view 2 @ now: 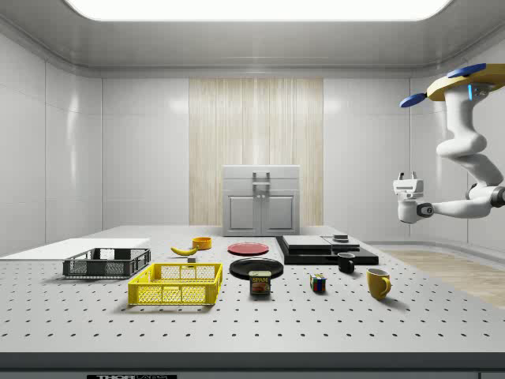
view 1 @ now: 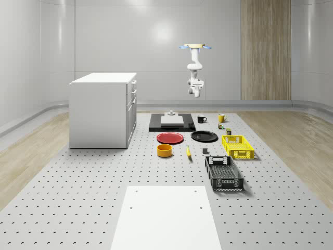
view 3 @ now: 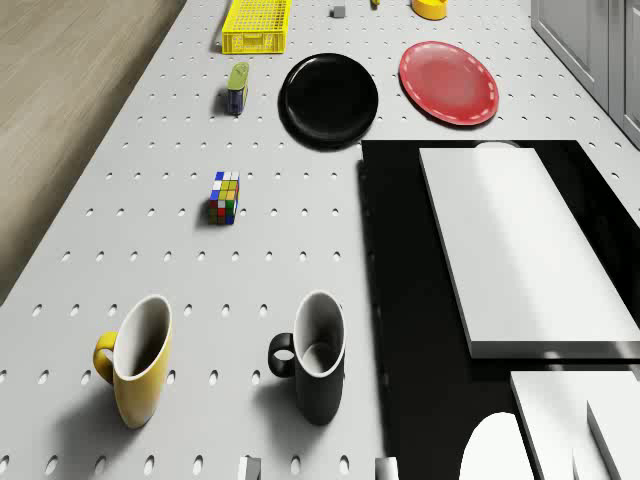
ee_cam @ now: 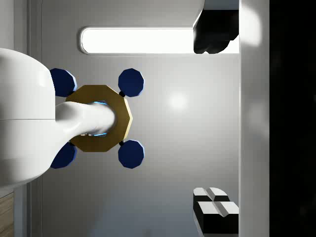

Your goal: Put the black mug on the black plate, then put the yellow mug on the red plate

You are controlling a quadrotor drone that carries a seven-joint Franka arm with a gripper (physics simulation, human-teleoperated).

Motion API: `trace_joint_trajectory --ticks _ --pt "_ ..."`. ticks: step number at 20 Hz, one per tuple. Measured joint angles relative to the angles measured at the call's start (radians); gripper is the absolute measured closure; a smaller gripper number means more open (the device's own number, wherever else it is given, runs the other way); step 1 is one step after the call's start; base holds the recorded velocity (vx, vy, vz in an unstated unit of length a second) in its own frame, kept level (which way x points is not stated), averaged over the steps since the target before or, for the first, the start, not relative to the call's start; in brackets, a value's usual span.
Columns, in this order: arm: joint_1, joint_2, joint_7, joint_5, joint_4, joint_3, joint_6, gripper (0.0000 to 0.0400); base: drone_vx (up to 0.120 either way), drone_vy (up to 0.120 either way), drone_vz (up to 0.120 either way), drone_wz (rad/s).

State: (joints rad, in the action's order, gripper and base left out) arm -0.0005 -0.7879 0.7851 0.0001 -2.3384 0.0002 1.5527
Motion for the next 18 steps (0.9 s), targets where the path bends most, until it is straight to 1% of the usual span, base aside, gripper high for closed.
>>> trace_joint_trajectory --ticks 2,5,10,14,18 --pt "-0.001 0.003 -0.001 0.000 0.042 0.001 -0.037 0.0000 0.000 0.000 0.000 0.000" --pt "-0.002 0.019 -0.001 0.001 0.106 0.001 -0.084 0.0000 0.000 0.000 0.000 0.000" --pt "-0.004 0.053 -0.002 0.002 0.206 0.002 -0.145 0.0000 0.000 0.008 0.000 0.000" --pt "-0.005 0.073 -0.002 0.002 0.258 0.003 -0.174 0.0000 0.000 0.120 0.000 0.000" --pt "-0.006 0.082 -0.003 0.002 0.283 0.003 -0.187 0.0000 0.000 0.120 0.000 0.000"
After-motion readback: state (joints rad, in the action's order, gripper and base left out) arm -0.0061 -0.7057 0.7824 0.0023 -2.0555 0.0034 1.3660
